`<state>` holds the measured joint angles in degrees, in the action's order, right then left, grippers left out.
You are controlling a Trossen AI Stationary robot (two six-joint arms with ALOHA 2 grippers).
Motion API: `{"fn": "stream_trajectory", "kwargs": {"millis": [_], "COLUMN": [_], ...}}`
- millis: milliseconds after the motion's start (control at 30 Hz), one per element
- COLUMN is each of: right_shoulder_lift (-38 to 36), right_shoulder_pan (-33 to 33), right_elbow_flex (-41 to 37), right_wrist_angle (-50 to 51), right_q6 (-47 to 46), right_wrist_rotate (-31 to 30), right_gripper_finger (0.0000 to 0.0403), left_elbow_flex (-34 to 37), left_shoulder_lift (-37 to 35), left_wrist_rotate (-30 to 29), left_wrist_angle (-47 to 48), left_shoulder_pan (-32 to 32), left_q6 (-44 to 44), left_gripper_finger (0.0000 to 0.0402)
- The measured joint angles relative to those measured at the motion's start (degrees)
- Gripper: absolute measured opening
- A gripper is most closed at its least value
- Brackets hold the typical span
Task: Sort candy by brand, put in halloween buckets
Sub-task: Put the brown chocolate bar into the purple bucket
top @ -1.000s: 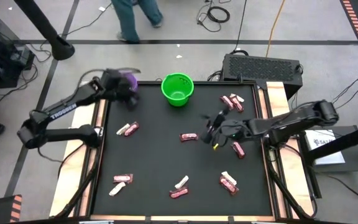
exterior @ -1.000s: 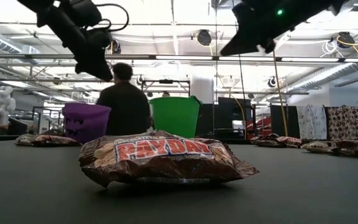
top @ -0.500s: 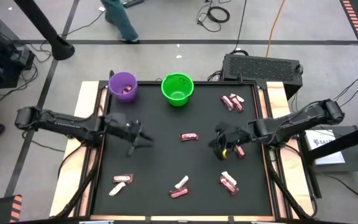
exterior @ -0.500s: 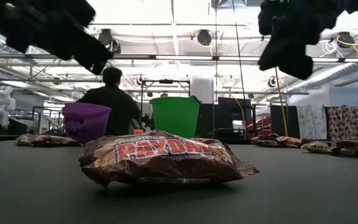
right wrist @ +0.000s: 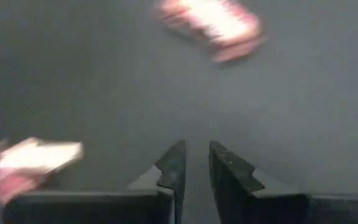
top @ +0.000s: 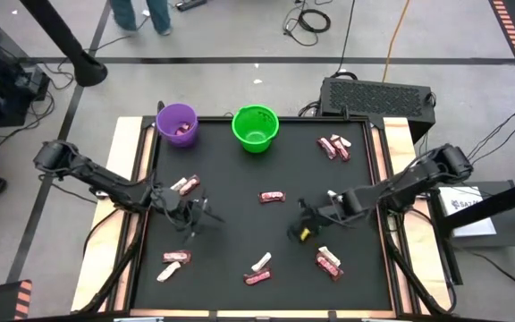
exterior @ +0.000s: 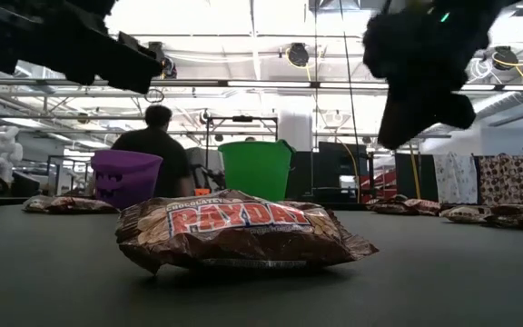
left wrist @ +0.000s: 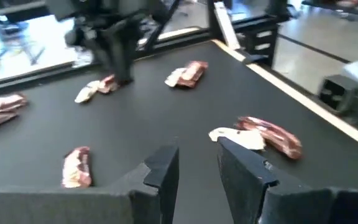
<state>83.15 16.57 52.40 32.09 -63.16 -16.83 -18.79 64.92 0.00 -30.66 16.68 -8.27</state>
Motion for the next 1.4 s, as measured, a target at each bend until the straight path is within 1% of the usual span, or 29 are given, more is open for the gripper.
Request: {"fn": "stream_trajectory", "kwargs": {"millis": [67, 133, 233, 300, 400, 500, 600, 733, 833, 933, 1033, 1100, 1200, 1400], "right_shoulder_lift": [-0.2, -1.1, -2.3, -2.4, -2.2, -1.4, -1.5, -1.5, -1.0, -0.7, 0.2, 0.5, 2.2, 6.5], "right_shoulder_pan": [-4.8, -10.8, -20.4, -26.3, -34.2, -40.6, -45.6, -50.4, -52.7, -55.0, -57.0, -58.1, -58.6, -58.6], "right_elbow_flex": [1.5, 1.7, 1.0, 0.2, -0.9, -1.5, -1.6, -1.6, -1.9, -3.4, -5.3, -6.2, -6.5, -6.6], "right_wrist_angle": [8.7, 16.6, 23.4, 24.7, 23.4, 20.5, 17.7, 14.6, 12.5, 10.8, 6.1, 5.2, 2.3, 2.7], "right_q6": [-0.6, 1.9, 5.5, 9.9, 15.7, 21.4, 26.8, 31.9, 33.9, 36.2, 39.4, 41.4, 42.7, 43.1], "right_wrist_rotate": [-1.6, -1.9, -1.5, -0.9, 1.3, 5.9, 6.4, 6.4, 6.7, 8.2, 9.7, 9.7, 9.7, 9.6], "right_gripper_finger": [0.0054, 0.005, 0.0049, 0.0055, 0.0075, 0.0106, 0.014, 0.0177, 0.0192, 0.0196, 0.0196, 0.0196, 0.0196, 0.0196], "left_elbow_flex": [0.0, 0.0, 0.0, 0.0, 0.0, 0.0, 0.0, 0.0, 0.0, 0.0, 0.0, 0.0, 0.0, 0.0], "left_shoulder_lift": [1.3, 2.5, 3.6, 4.1, 4.4, 4.5, 4.5, 4.5, 4.5, 4.5, 4.5, 4.5, 4.5, 4.5], "left_wrist_rotate": [-0.4, -0.5, -0.5, -0.5, -0.5, -0.5, -0.5, -0.6, -0.8, -1.6, -2.1, -2.2, -2.2, -2.3], "left_wrist_angle": [0.0, -0.3, -0.2, 0.3, 0.3, 0.2, 0.3, 0.4, 0.7, 1.3, 1.2, 1.2, 1.2, 1.2], "left_shoulder_pan": [-0.4, -0.7, -0.7, -0.7, -0.7, -0.7, -0.7, -0.8, -1.0, -1.0, -1.1, -1.1, -1.1, -1.4], "left_q6": [0.4, 0.9, 1.9, 1.9, 1.9, 1.9, 1.9, 1.9, 1.9, 2.3, 3.5, 3.6, 4.4, 4.5], "left_gripper_finger": [0.0116, 0.0116, 0.0116, 0.0116, 0.0116, 0.0116, 0.0116, 0.0116, 0.0116, 0.0116, 0.0116, 0.0116, 0.0116, 0.0116]}}
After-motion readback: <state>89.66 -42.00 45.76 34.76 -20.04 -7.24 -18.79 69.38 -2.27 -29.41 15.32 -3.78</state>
